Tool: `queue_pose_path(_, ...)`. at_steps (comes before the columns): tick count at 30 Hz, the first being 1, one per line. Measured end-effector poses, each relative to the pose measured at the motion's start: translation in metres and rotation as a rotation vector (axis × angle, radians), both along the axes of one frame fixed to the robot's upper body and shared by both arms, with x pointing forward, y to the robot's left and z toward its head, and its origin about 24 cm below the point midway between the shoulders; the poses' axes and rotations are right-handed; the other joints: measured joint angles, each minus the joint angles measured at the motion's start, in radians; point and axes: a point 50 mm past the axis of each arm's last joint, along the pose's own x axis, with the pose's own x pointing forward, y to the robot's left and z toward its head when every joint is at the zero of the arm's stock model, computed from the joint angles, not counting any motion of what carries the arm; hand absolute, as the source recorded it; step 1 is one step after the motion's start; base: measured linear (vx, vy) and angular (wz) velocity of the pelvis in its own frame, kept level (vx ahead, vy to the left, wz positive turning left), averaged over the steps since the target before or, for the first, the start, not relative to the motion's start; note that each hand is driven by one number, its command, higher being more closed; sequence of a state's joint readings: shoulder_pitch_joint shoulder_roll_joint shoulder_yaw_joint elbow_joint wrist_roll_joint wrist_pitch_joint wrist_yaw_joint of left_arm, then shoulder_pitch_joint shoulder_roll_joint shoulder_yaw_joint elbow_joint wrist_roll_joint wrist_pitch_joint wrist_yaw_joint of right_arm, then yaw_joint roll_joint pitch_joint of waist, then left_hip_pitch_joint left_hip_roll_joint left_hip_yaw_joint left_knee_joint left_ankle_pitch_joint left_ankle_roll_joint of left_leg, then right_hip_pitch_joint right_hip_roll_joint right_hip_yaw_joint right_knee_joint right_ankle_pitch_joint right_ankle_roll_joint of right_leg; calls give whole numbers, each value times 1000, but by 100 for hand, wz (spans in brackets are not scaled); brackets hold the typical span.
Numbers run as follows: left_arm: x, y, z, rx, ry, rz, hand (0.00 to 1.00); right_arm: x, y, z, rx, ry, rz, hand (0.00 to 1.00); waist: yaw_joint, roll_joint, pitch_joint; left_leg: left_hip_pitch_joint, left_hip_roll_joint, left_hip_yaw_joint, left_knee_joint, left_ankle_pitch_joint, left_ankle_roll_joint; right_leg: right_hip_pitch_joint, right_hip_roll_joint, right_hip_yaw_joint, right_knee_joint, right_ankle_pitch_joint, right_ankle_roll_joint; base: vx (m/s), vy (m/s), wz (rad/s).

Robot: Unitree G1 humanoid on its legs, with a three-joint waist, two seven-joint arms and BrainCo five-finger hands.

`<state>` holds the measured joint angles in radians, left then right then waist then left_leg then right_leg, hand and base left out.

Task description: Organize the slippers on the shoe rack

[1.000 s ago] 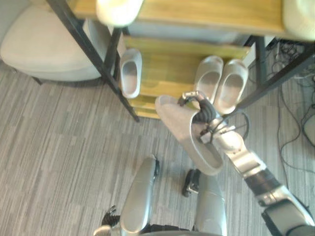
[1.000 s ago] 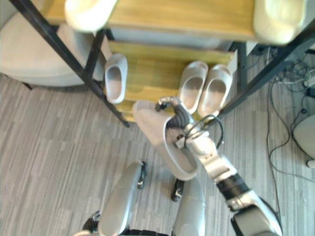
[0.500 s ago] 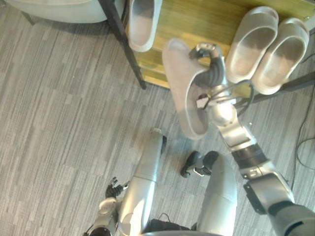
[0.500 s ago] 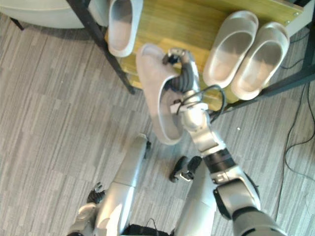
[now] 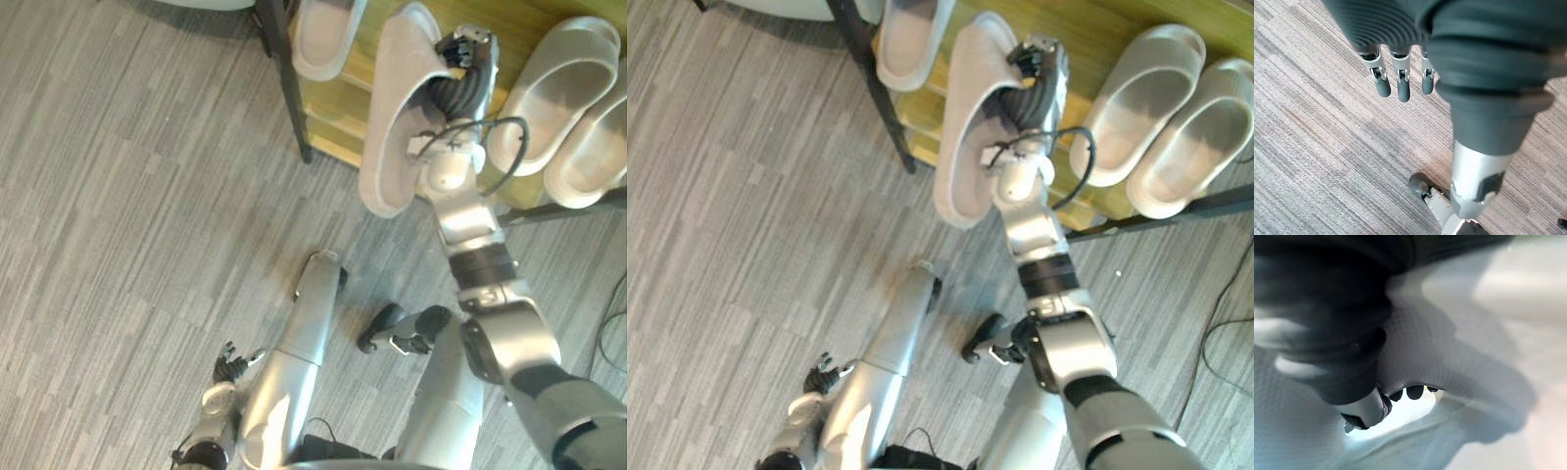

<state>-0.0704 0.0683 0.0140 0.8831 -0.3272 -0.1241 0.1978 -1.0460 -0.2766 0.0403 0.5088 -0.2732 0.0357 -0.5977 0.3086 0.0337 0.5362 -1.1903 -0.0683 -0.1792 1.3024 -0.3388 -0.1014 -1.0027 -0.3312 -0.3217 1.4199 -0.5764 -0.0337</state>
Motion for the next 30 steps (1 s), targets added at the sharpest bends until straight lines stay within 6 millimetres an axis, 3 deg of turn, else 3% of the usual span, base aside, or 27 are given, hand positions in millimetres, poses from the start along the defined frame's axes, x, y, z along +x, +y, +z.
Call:
queue_pose_path(3,1,0,1,10,1,12,0,8,-4,-1,18,49,-32,100,10,0,0,-22,-11,-20,2,6,-11,-13,-4,-17,9,-8,-9,-37,-2,13)
queue_pose_path(13,5,-1,2,2,-12,17,0,12,-17,29,5,12,-108,100,36,2,-1,-64,-32,-62,1,19,-35,-30,-20,-66,23,-27,-23,-31,24,11)
queue_pose_path(21,13,-5,8,-3,-49,2,0,7,-42,52,-39,-33,-201,100,73,2,-1,-102,-61,-93,7,25,-46,-47,-41,-99,40,-45,-27,-14,54,12)
queue_pose_path(30,15,-6,9,-2,-59,-1,0,6,-42,71,-122,-43,-247,100,84,3,-1,-125,-64,-104,7,27,-49,-59,-45,-114,41,-50,-28,-16,82,3)
